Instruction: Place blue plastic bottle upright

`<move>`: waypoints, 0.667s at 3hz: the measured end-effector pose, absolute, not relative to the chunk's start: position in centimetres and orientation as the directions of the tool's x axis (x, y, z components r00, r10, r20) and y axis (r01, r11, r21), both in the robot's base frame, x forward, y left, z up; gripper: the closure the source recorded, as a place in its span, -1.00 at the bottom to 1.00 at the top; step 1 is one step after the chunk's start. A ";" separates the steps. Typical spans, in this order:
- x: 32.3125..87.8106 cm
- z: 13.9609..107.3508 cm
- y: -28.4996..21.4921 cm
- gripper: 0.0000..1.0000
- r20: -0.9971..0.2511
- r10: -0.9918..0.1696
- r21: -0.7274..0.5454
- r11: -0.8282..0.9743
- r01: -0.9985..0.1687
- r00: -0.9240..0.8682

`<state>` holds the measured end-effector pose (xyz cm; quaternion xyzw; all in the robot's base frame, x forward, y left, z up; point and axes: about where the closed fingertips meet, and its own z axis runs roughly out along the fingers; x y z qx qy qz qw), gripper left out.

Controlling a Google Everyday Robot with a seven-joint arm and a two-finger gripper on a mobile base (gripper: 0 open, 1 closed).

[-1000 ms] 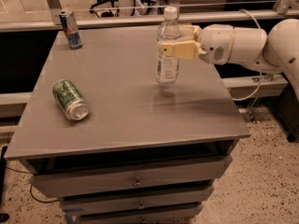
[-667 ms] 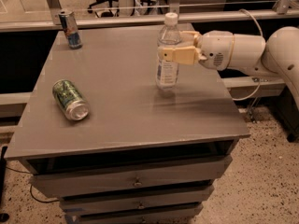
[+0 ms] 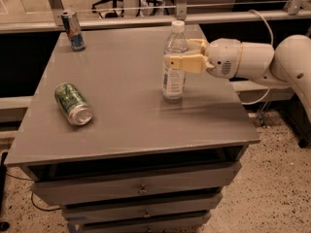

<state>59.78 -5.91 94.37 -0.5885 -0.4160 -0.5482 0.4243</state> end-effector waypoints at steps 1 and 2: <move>59.7 94.0 -5.9 0.17 0.998 0.028 -0.051 -0.290 0.956 0.061; 59.6 93.8 -5.9 -0.30 0.997 0.031 -0.054 -0.288 0.956 0.065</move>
Offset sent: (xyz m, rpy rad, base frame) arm -0.0024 -0.0077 -0.0092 -0.0136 -0.0011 -0.0012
